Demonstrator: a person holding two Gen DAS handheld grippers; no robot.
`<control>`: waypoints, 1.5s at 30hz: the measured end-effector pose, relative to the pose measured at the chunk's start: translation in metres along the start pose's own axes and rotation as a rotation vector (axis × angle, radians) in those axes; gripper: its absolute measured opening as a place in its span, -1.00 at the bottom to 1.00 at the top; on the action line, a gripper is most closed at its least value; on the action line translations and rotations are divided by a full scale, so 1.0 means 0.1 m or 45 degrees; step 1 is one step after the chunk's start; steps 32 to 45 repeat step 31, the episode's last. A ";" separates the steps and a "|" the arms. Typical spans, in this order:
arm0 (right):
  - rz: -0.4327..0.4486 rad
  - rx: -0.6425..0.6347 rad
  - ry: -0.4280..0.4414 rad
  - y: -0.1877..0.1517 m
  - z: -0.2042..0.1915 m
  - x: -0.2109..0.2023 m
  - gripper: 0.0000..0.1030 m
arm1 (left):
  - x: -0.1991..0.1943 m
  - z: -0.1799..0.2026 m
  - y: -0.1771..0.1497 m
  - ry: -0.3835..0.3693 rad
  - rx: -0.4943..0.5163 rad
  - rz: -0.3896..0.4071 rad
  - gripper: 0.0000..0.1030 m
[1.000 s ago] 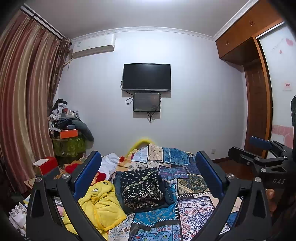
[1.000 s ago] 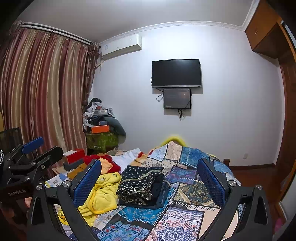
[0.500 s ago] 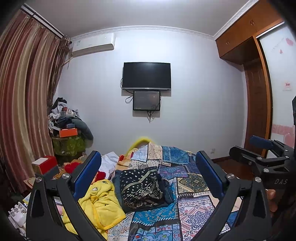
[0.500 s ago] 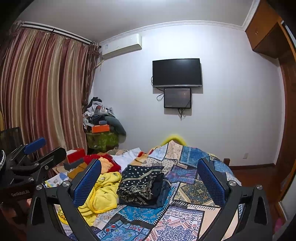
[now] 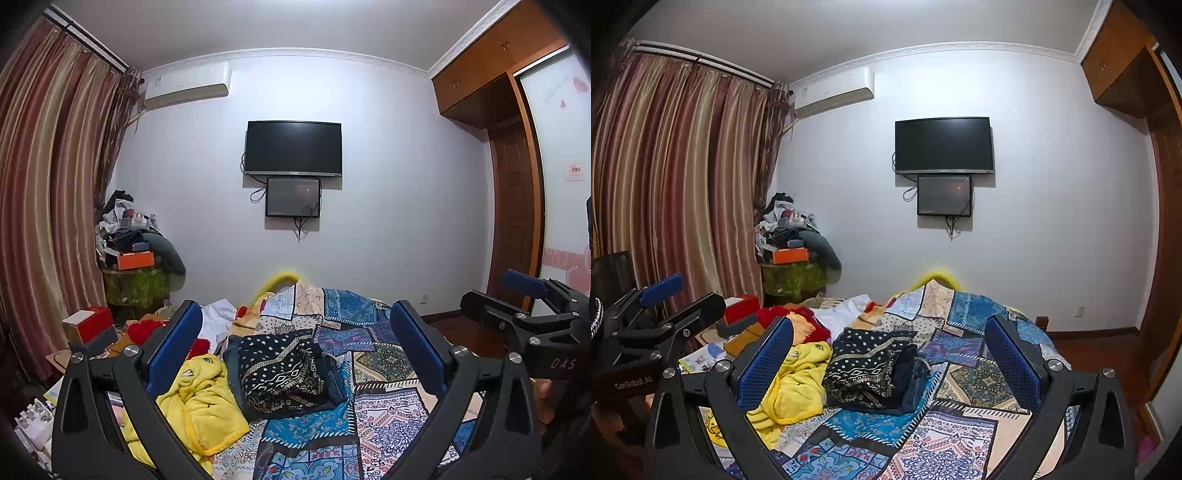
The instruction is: Fold large clothes
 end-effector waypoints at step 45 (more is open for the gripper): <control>-0.010 0.040 -0.041 0.00 -0.08 0.05 1.00 | 0.12 -0.05 -0.07 -0.060 -0.024 -0.064 0.99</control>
Point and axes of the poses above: each gripper's, at about its wrist camera, not at the fingertips, and x roughly the way its jaws point, z to its right, y to its top, the point moved 1 cm from there along x, roughly the way its jaws point, and after that the axes turned 9 degrees about y, right-handed, at the moved point
